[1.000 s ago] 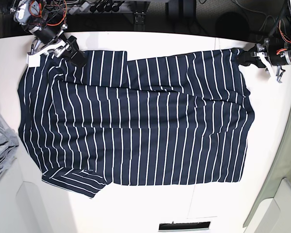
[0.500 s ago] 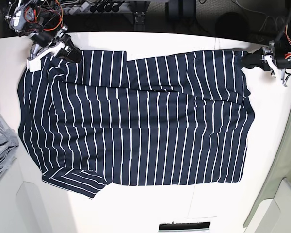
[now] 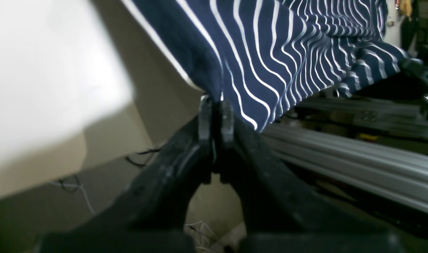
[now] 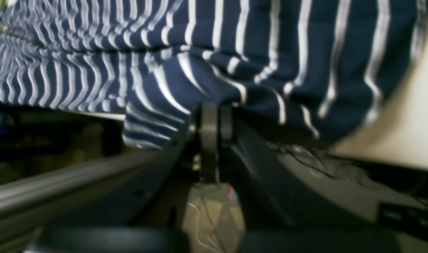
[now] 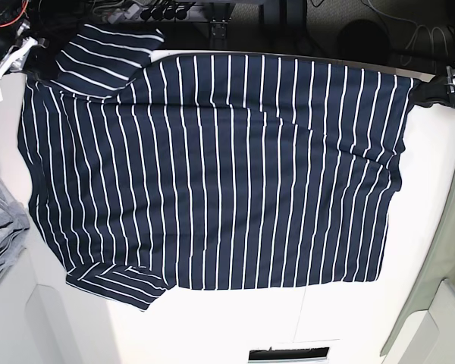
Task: Layout the t-shirt on the table in an organized manner, then fold the t-shirt properly
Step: 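Pull the collar corners apart and lay the shirt flat, releasing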
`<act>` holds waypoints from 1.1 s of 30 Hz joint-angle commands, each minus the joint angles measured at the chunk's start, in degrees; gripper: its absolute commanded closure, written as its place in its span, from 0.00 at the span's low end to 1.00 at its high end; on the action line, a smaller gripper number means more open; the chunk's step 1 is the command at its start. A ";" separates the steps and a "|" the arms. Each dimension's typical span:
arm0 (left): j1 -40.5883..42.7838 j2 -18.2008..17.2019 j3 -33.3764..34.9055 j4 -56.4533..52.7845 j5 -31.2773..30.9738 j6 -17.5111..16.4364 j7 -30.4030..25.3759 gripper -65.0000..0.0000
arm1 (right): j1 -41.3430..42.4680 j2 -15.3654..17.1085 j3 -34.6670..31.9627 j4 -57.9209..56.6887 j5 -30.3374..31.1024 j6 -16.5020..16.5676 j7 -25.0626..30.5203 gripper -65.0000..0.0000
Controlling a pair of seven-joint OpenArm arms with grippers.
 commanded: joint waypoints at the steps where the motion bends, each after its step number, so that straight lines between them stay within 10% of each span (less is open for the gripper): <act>1: 0.66 -1.33 -1.31 1.53 -1.56 -0.25 0.22 1.00 | -1.01 1.27 0.72 1.73 1.22 0.35 0.20 1.00; 16: 3.06 -0.20 -9.90 6.75 -1.56 -0.25 -3.85 1.00 | -1.55 1.44 9.57 8.39 4.96 0.46 1.14 1.00; 33: -7.13 0.74 4.63 5.70 29.68 -0.25 -28.74 1.00 | 21.05 1.42 -7.39 -3.91 -10.29 0.00 9.09 1.00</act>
